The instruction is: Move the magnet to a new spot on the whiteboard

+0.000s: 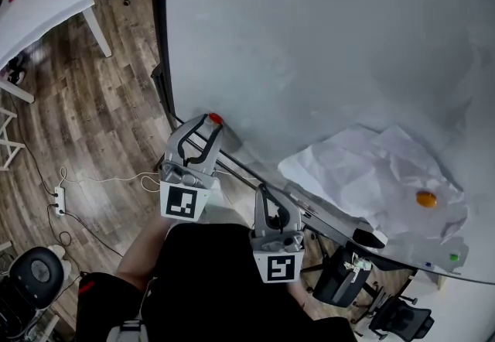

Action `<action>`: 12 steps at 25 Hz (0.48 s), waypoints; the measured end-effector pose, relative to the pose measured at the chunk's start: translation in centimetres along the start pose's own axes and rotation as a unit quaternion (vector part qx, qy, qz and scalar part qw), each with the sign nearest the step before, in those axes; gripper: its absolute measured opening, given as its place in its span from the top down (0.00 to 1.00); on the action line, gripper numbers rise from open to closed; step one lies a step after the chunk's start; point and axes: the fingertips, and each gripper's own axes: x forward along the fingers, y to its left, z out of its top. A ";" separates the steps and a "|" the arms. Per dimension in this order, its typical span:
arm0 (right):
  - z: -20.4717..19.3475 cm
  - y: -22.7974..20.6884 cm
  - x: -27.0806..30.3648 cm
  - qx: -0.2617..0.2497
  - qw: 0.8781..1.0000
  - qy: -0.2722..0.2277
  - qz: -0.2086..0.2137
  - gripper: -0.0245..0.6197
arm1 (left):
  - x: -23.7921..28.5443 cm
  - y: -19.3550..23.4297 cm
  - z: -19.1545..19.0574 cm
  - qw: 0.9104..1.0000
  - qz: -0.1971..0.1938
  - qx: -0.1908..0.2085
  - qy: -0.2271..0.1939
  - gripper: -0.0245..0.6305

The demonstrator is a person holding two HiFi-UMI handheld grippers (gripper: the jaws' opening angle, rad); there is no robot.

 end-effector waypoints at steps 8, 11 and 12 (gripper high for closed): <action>-0.1 -0.1 0.0 -0.003 1.000 -0.001 0.002 0.96 | 0.6 -0.1 0.2 1.000 -0.013 0.010 -0.001 0.77; -0.1 -0.2 0.0 -0.001 1.000 -0.001 0.001 0.96 | 0.5 -0.1 0.1 1.000 -0.014 0.008 0.001 0.77; -0.1 -0.2 0.0 -0.002 1.000 0.000 0.001 0.96 | 0.5 -0.1 0.1 1.000 -0.014 0.009 0.001 0.77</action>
